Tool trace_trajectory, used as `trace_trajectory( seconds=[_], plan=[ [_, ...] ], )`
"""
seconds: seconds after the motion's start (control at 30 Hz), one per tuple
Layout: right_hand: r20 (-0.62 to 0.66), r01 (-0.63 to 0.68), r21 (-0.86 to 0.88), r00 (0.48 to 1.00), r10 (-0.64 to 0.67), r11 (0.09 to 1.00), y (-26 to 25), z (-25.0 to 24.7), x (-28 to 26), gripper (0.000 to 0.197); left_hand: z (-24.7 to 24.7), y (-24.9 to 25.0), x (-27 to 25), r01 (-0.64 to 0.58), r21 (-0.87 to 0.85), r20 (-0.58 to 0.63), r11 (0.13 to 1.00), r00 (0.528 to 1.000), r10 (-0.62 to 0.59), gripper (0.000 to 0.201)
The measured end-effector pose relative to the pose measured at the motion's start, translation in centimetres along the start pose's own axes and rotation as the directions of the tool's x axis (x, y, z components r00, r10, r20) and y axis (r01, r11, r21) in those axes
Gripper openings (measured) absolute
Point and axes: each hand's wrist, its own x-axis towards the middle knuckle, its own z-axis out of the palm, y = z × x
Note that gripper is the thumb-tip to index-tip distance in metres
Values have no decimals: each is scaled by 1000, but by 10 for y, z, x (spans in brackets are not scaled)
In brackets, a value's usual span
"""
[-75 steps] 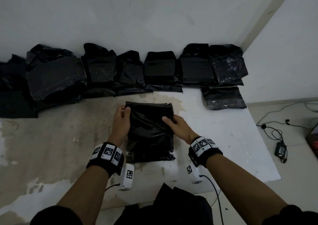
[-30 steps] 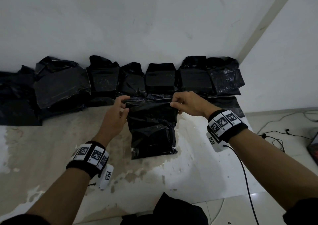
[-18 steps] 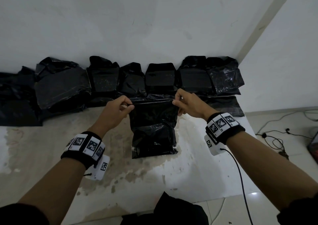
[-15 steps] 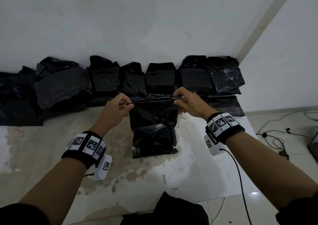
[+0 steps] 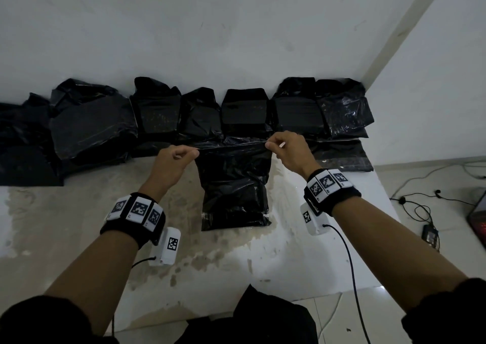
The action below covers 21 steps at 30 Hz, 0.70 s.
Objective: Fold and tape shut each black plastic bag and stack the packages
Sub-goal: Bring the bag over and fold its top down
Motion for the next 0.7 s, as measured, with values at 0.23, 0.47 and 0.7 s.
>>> trace_trajectory(
  seconds=[0.23, 0.47, 0.7],
  plan=[
    [-12, -51, 104, 999, 53, 993, 6, 26, -17, 11, 5, -14, -12, 141, -175, 29, 975, 990, -138, 12],
    [128, -172, 378, 983, 132, 910, 19, 38, -53, 9, 11, -34, -45, 245, -303, 131, 921, 968, -214, 9],
    [313, -325, 506, 932, 182, 799, 23, 41, -67, 11, 22, -37, -59, 453, -300, 197, 839, 890, -410, 35]
  ],
)
